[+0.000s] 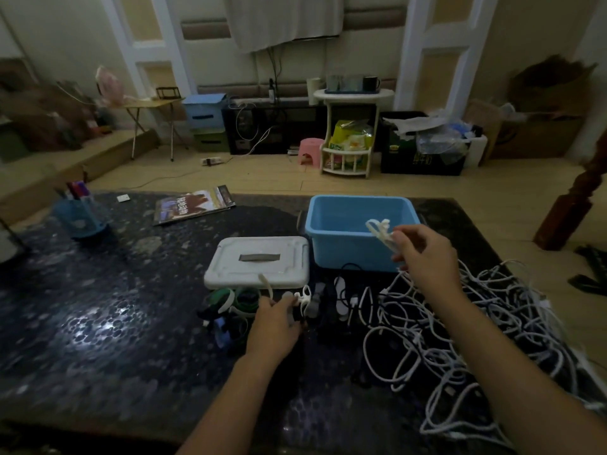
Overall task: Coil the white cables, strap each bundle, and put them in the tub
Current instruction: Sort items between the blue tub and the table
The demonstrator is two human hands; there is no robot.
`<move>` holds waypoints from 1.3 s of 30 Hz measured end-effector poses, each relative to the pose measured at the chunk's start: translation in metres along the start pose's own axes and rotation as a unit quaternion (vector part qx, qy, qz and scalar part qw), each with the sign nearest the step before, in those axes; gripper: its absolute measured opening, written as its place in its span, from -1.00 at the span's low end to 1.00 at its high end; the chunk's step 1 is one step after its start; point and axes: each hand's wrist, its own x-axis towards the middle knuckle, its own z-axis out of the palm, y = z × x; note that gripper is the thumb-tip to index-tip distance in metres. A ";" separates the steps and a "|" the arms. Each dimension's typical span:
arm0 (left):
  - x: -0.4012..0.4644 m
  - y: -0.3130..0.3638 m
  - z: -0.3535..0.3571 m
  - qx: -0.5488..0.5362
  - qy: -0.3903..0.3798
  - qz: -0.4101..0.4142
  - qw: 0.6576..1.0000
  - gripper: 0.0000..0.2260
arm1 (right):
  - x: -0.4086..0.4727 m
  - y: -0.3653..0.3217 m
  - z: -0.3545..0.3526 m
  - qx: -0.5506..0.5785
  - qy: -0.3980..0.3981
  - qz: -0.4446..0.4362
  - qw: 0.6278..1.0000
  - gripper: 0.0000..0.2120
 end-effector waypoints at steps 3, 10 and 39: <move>0.002 -0.004 0.000 0.005 0.002 0.005 1.000 -0.53 | 0.020 -0.012 0.007 -0.009 0.001 -0.009 1.000 -0.93; 0.009 -0.007 -0.002 -0.039 0.008 0.005 0.999 -0.55 | 0.081 -0.041 0.023 -0.181 -0.112 0.004 0.977 -0.52; 0.021 0.036 -0.088 -0.121 0.115 0.115 0.979 -0.57 | -0.054 0.008 0.025 -0.072 -0.278 0.054 0.956 -0.67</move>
